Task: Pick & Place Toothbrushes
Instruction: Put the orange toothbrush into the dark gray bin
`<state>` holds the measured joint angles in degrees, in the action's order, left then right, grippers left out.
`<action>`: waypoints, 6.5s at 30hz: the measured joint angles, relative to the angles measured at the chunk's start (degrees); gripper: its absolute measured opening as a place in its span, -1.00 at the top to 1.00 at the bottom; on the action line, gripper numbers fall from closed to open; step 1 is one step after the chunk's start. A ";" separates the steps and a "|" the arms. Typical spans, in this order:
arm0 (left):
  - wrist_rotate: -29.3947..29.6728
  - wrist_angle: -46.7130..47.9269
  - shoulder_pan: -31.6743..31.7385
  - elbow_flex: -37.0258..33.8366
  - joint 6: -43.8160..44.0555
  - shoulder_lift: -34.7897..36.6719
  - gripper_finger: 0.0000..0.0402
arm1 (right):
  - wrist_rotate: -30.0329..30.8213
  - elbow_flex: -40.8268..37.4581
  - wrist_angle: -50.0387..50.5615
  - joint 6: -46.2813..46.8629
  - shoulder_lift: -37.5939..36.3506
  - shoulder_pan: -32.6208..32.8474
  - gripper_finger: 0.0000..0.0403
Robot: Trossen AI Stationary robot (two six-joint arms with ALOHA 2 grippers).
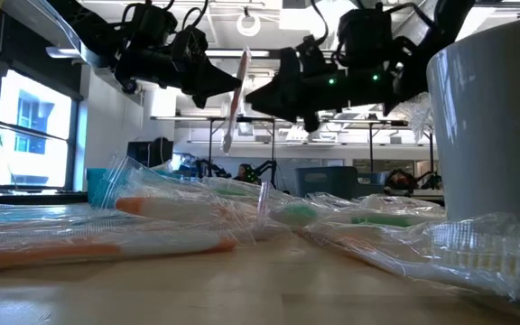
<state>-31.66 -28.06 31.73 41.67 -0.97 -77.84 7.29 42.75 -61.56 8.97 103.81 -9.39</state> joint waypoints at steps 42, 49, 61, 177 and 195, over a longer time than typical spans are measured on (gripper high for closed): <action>-2.75 -0.79 -0.02 0.00 0.39 0.02 0.90 | 0.12 10.36 0.70 -5.79 6.85 -0.86 0.33; -2.94 -0.08 -0.02 0.00 0.10 0.02 0.90 | 0.26 11.01 0.90 -7.15 6.90 -0.75 0.33; -2.97 -0.08 0.04 0.00 -0.09 0.02 0.90 | 0.31 10.99 1.55 -7.11 6.92 -0.76 0.68; 0.81 10.26 7.26 -9.46 -1.75 21.11 0.23 | 22.30 10.86 65.26 7.65 -25.51 -10.85 0.93; 0.81 10.22 7.26 -9.46 -1.73 21.11 0.23 | 1.56 -7.16 43.11 23.18 -24.68 -26.07 0.93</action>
<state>-30.85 -17.85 38.98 32.21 -2.70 -56.73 8.85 35.58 -18.45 32.15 79.13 -35.46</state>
